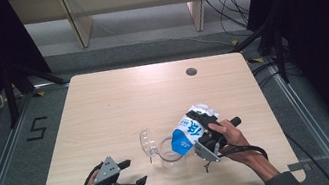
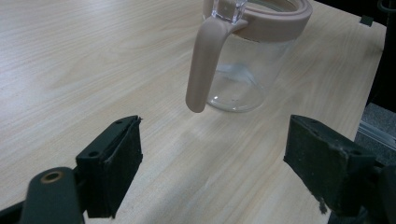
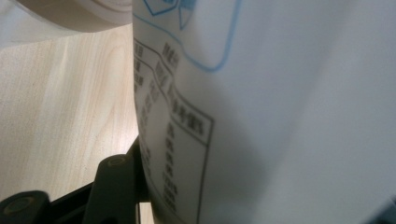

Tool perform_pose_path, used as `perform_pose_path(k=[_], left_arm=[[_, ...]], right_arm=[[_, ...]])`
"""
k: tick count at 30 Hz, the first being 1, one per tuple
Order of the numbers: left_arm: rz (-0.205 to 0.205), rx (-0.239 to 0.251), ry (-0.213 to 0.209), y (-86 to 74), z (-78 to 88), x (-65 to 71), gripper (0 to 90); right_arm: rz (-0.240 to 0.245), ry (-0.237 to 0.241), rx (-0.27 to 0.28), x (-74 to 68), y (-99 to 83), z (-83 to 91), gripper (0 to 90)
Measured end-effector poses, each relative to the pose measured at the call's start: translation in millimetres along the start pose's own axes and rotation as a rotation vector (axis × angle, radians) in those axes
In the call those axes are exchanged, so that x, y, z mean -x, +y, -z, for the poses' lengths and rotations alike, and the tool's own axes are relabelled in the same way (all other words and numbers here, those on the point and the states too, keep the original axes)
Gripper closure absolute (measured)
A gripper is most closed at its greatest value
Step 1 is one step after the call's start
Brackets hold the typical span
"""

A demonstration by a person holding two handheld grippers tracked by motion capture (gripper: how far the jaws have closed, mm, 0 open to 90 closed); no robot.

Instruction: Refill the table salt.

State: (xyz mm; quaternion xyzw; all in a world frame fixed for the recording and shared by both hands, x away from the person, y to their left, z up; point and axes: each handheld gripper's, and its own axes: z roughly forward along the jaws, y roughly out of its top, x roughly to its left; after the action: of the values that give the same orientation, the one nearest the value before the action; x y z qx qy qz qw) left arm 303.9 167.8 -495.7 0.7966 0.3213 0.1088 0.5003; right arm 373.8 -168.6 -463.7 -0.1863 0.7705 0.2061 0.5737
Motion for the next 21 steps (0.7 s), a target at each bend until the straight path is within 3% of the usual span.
perform_pose_path(k=[2,3,7,9,15,16,18,19,20,21], left_arm=[[0.000,-0.002,0.001,0.1,0.1,0.2,18.3],[0.013,-0.001,0.001,-0.3,-0.1,0.7,18.3],[-0.004,0.000,-0.001,0.0,-0.2,-0.1,18.2],[0.000,-0.001,0.002,0.0,0.1,0.4,18.2],[0.000,-0.001,0.001,0.0,0.0,0.4,18.3],[-0.001,-0.002,0.001,0.0,0.0,0.3,18.3],[0.000,-0.002,0.002,0.0,0.0,0.4,18.3],[-0.005,-0.002,-0.002,0.0,-0.1,0.1,18.3],[0.000,-0.001,-0.001,-0.1,-0.2,0.5,18.3],[0.000,-0.001,0.001,-0.1,-0.1,0.5,18.3]], right_arm=[[-0.040,-0.008,-0.003,-3.2,-0.7,0.4,45.6],[-0.022,-0.006,-0.012,-2.6,-0.1,0.5,45.7],[-0.013,-0.011,-0.018,-2.2,0.1,1.4,45.9],[0.027,-0.010,-0.018,-0.6,0.7,1.4,46.0],[0.017,-0.010,-0.032,-3.0,1.1,1.7,46.1],[0.058,-0.007,-0.048,-0.1,0.6,3.0,46.1],[0.067,-0.008,-0.051,0.0,0.9,3.6,46.1],[0.114,-0.014,-0.040,3.0,1.9,3.1,46.1],[0.132,-0.028,-0.028,3.9,2.1,2.4,46.1],[0.075,-0.018,-0.052,-0.2,1.3,3.6,46.1]])
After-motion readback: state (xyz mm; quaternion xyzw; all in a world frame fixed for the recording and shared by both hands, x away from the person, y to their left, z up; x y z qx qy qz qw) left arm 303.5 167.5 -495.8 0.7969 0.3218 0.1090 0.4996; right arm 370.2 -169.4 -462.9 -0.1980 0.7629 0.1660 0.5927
